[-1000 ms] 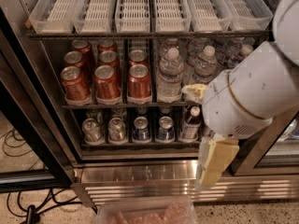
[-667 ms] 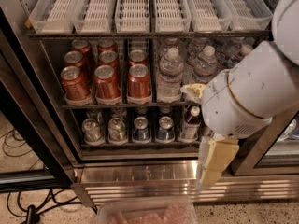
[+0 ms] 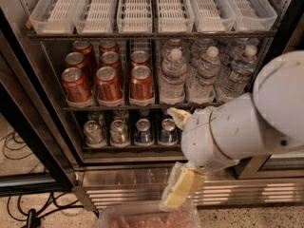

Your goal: Pick coke can from middle shelf of fridge

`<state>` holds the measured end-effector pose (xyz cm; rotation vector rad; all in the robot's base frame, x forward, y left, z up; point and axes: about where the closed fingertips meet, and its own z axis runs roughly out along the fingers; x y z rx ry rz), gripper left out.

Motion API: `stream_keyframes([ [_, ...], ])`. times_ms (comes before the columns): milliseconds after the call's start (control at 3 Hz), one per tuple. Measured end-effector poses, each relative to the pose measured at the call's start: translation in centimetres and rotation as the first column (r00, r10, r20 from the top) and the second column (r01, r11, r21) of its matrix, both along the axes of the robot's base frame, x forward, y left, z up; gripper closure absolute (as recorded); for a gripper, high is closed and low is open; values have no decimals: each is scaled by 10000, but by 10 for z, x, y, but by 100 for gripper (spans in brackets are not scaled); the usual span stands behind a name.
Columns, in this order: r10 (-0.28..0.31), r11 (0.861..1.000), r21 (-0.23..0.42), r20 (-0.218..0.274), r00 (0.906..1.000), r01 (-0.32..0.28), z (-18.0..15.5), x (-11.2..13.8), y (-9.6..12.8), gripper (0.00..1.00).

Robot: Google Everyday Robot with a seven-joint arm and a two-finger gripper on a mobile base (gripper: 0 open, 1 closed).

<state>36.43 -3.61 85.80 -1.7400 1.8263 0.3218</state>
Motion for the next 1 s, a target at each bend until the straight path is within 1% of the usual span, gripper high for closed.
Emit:
stream_keyframes([
  [333,-371,9928,1155,320,9988,332,-17,17,38,0],
  [667,-816,9745,2165,990,9917,586,-15,49,68,0],
  [1000,-1152,9710,2240,1334,9843,833,-9,59,66,0],
])
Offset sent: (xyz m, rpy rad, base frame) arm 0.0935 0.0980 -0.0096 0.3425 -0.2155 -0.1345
